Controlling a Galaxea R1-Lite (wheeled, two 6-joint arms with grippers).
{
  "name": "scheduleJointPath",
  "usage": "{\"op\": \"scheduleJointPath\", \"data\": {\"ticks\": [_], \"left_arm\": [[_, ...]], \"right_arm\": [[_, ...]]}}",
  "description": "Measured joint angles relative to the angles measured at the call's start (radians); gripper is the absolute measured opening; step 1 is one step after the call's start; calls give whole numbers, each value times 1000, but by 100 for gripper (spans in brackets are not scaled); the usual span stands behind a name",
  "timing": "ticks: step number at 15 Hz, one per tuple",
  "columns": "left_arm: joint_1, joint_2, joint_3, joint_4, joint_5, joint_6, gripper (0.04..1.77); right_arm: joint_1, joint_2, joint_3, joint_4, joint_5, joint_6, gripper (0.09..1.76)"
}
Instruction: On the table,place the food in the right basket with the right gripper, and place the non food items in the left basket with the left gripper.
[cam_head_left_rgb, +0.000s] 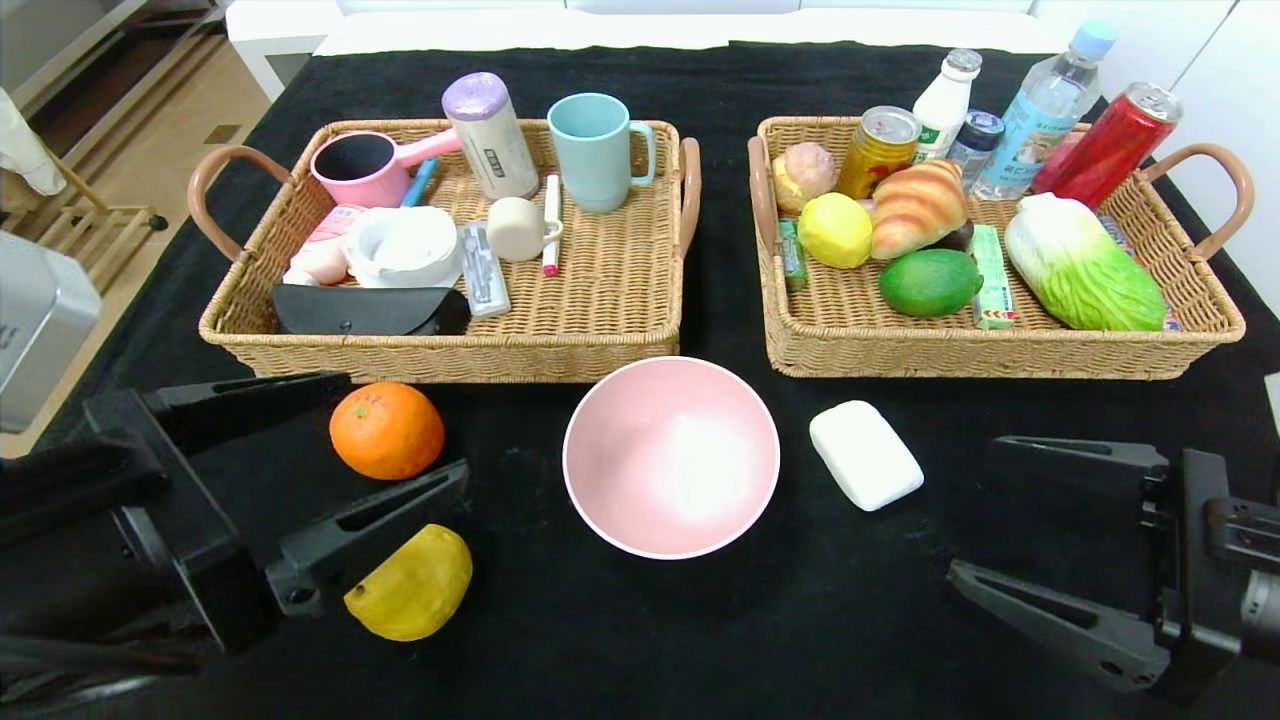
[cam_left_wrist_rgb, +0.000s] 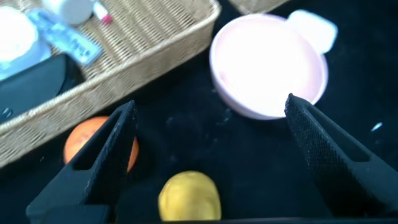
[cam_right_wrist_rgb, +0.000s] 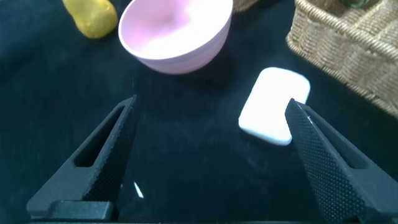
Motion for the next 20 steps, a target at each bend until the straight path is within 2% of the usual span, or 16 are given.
{"op": "scheduleJointPath", "data": {"ticks": [4,8,11,12,15,20], "left_arm": [[39,2,-112,237,63,-32,172],[45,25,-312,553,168,-101,172],[60,92,-418,675,276,-165,172],[76,119,-448,716,292,-175,172],[127,195,-539,816,303,-197,172],[170,319,-649,890,292,-210,172]], "right_arm": [[-3,-21,16,-2,10,0,171],[-11,-42,30,-2,11,1,171],[-11,-49,44,-2,12,0,171],[-10,-51,46,-2,11,0,171],[-10,-56,47,-24,11,1,171],[-11,-61,47,-26,11,3,171]]}}
